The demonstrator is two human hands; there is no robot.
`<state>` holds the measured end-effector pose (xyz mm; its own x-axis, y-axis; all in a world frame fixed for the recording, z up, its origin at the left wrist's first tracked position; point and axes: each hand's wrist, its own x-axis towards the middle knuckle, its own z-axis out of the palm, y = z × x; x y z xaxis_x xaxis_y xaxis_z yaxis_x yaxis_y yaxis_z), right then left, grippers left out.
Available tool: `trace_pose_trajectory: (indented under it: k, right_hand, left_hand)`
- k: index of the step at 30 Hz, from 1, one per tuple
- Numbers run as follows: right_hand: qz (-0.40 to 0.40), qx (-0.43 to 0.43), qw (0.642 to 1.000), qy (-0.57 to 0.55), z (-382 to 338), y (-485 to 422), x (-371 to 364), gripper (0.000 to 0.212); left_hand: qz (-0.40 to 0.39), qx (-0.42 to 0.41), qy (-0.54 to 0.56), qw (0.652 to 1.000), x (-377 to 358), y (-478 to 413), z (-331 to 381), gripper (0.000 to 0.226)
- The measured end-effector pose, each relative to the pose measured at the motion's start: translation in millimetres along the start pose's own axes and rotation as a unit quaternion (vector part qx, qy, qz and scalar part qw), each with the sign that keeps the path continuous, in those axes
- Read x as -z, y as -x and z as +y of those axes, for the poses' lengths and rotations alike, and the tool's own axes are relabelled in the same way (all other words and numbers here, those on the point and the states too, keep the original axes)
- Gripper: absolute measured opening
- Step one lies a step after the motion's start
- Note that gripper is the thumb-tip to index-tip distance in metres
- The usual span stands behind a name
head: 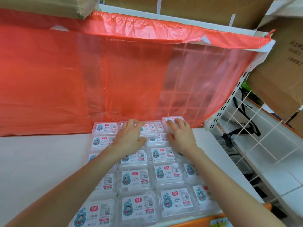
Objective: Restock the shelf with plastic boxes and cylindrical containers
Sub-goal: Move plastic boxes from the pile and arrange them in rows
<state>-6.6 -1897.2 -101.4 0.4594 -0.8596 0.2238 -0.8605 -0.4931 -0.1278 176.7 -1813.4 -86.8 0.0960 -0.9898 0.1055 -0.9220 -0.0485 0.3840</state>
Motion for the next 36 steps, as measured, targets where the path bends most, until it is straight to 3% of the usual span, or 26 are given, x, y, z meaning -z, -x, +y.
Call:
trace_pose_trajectory:
  k: [10,20,36]
  right_hand:
    - [0.008,-0.031,0.999,-0.038,-1.4,2.7,-4.5,0.049]
    - [0.000,-0.080,0.997,-0.026,-2.1,4.2,-7.9,0.049]
    - [0.058,-0.102,0.991,-0.069,-0.8,4.1,3.1,0.045]
  left_hand:
    - [-0.019,0.005,-0.038,0.999,-0.6,3.4,4.5,0.062]
    - [-0.019,-0.043,-0.132,0.990,-10.0,28.0,14.1,0.063]
    - [-0.043,-0.049,-0.126,0.990,-8.2,25.8,14.8,0.064]
